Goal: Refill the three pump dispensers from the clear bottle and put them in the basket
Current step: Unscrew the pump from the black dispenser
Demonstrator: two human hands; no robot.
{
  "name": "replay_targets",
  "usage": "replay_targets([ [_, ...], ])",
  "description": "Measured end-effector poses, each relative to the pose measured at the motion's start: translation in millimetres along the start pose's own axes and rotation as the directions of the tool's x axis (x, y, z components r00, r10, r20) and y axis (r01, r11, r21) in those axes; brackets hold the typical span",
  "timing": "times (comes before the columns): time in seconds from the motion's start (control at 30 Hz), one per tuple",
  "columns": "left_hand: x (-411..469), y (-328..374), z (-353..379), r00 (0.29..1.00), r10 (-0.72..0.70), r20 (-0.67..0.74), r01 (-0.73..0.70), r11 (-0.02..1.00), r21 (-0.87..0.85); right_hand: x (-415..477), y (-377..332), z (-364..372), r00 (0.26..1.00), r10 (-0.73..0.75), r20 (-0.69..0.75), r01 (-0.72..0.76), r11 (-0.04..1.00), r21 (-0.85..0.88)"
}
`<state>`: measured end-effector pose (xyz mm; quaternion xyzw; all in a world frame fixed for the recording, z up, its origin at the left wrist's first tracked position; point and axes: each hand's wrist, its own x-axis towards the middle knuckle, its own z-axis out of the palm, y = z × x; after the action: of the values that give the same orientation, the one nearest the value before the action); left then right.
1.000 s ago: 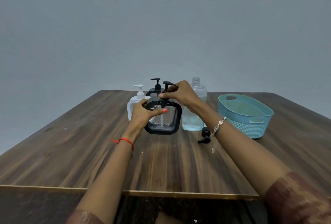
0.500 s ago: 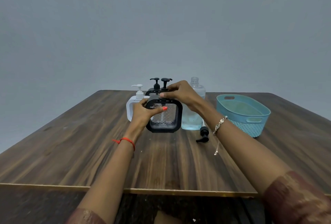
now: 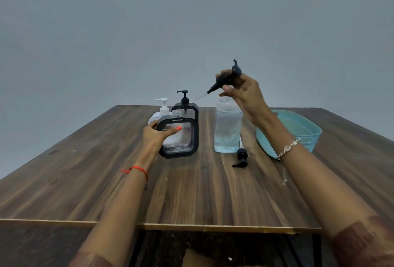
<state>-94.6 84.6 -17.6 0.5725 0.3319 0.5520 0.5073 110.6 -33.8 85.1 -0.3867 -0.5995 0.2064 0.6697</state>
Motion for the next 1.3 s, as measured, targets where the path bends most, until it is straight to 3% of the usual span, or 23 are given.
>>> replay_targets([
  [0.07, 2.7, 0.1, -4.4, 0.999, 0.008, -0.048, -0.008, 1.0, -0.004, -16.9, 12.4, -0.7, 0.996, 0.01, 0.083, 0.011, 0.971, -0.241],
  [0.17, 4.9, 1.7, -6.8, 0.997, 0.002, -0.082, -0.002, 1.0, -0.004, -50.4, 46.3, 4.6, 0.954, 0.076, 0.289, 0.108, 0.814, -0.571],
  [0.27, 3.8, 2.7, -4.4, 0.997, 0.014, -0.078, -0.014, 1.0, -0.009, -76.6, 81.4, 5.4, 0.819, 0.199, 0.538, 0.285, 0.673, -0.683],
  [0.33, 2.1, 2.8, -2.0, 0.997, 0.027, -0.069, -0.028, 1.0, -0.01, -85.2, 96.3, 5.2, 0.726, 0.33, 0.603, 0.337, 0.594, -0.731],
  [0.47, 1.3, 2.9, 0.2, 0.998, 0.039, -0.051, -0.04, 0.999, -0.02, -85.1, 104.7, 8.9, 0.674, 0.412, 0.614, 0.363, 0.539, -0.76],
  [0.67, 1.6, 3.6, 4.4, 0.999, 0.037, -0.032, -0.037, 0.999, -0.021, -83.0, 102.4, 9.8, 0.685, 0.422, 0.594, 0.366, 0.507, -0.781],
  [0.93, 2.9, 4.9, 13.5, 0.999, 0.049, 0.012, -0.049, 0.998, -0.038, -84.2, 96.5, 5.5, 0.709, 0.391, 0.588, 0.334, 0.548, -0.767],
  [1.07, 3.7, 4.9, 18.1, 0.999, 0.04, 0.015, -0.039, 0.998, -0.057, -84.9, 92.3, 4.1, 0.684, 0.41, 0.604, 0.324, 0.571, -0.754],
  [1.1, 3.6, 4.8, 19.5, 0.999, 0.039, 0.01, -0.038, 0.997, -0.067, -85.3, 91.0, 4.4, 0.701, 0.393, 0.596, 0.309, 0.585, -0.75],
  [1.17, 3.5, 4.9, 22.3, 0.999, 0.041, -0.009, -0.042, 0.996, -0.079, -85.8, 84.9, 5.6, 0.836, 0.246, 0.491, 0.237, 0.644, -0.727],
  [1.23, 4.3, 4.8, 23.9, 0.999, 0.041, -0.027, -0.044, 0.995, -0.09, -82.4, 77.7, 4.8, 0.972, -0.03, 0.232, 0.185, 0.702, -0.688],
  [1.3, 6.0, 4.7, 25.7, 0.999, 0.033, -0.032, -0.036, 0.994, -0.098, -70.8, 72.6, 0.1, 0.973, -0.219, -0.065, 0.123, 0.742, -0.659],
])
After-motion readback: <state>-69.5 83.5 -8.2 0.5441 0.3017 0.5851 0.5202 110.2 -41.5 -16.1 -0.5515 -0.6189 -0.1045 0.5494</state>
